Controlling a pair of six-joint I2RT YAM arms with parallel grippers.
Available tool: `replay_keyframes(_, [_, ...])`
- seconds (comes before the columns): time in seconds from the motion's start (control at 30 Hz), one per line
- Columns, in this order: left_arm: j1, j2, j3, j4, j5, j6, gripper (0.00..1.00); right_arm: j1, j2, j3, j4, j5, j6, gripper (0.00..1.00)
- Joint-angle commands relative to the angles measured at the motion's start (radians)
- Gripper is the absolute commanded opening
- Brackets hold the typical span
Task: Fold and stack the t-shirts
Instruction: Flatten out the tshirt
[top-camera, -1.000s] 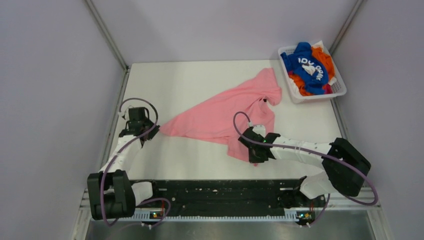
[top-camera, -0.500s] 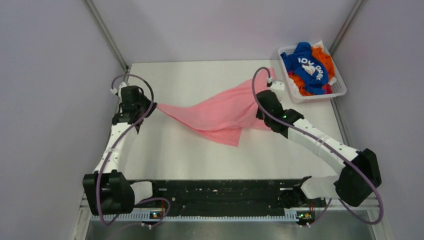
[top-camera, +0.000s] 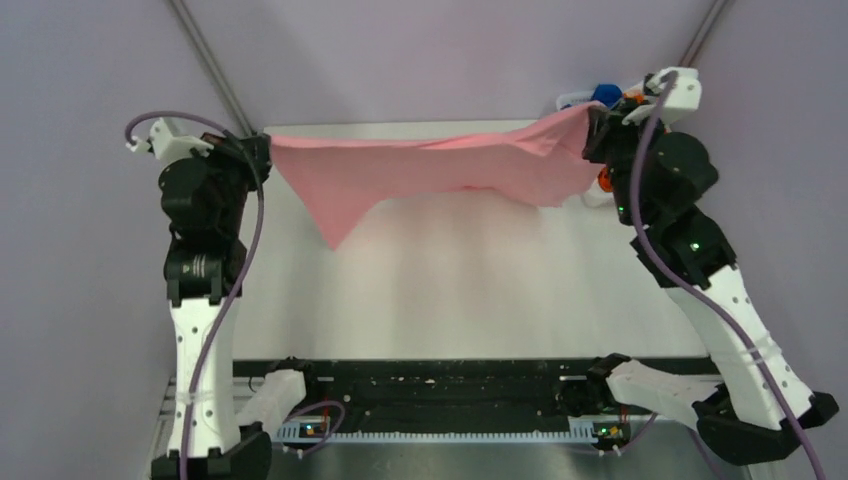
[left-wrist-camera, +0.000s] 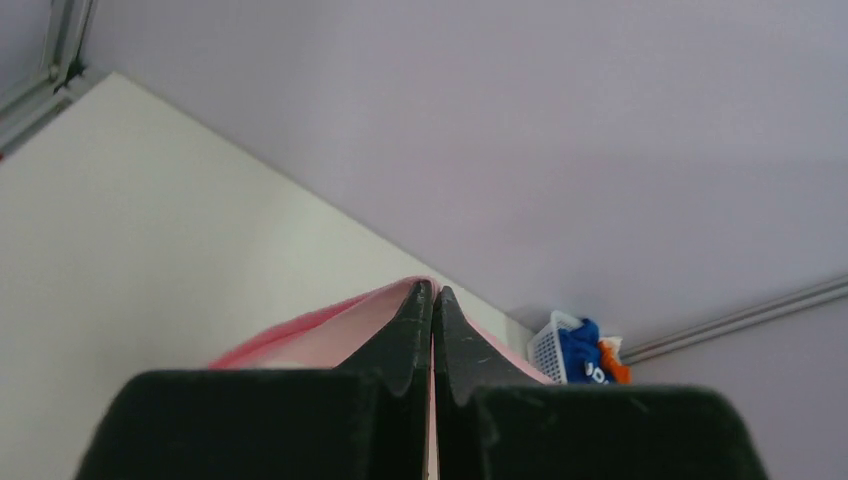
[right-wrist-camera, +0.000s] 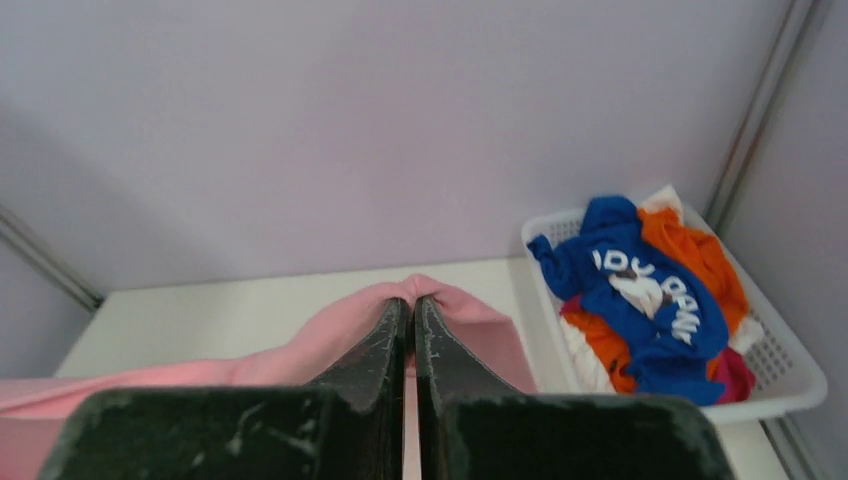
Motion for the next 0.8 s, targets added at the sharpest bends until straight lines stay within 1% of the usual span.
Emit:
replay_keyframes(0.0, [0.0,-0.13,0.081,0.001,-0.033,0.033,0.0,-0.004,-0.064,0.199,-0.088,-0.222,-0.097,0.0])
replay_keyframes(0.2, [0.0,-0.23,0.217,-0.063,-0.031,0.08,0.0,-0.004,-0.088,0.446,-0.259,-0.459,-0.096,0.0])
replay_keyframes(0.37, [0.0,-0.248,0.323,-0.076,0.017,0.071,0.0,-0.003,-0.135,0.544,-0.292,-0.584,-0.095,0.0])
replay_keyframes(0.43, [0.0,-0.248,0.36,-0.075,0.072,0.067,0.0,-0.004,-0.135,0.589,-0.317,-0.612,-0.094,0.0])
replay_keyframes(0.5, [0.001,-0.249,0.381,-0.076,0.102,0.065,0.0,-0.004,-0.122,0.631,-0.349,-0.622,-0.098,0.0])
replay_keyframes(0.6, [0.0,-0.256,0.385,-0.081,0.106,0.061,0.0,-0.004,-0.109,0.665,-0.373,-0.596,-0.1,0.0])
replay_keyframes(0.63, [0.001,-0.258,0.379,-0.081,0.105,0.064,0.0,-0.004,-0.106,0.663,-0.372,-0.578,-0.132,0.0])
replay_keyframes(0.77, [0.001,-0.249,0.319,-0.058,0.111,0.065,0.0,-0.004,-0.086,0.611,-0.328,-0.474,-0.17,0.0])
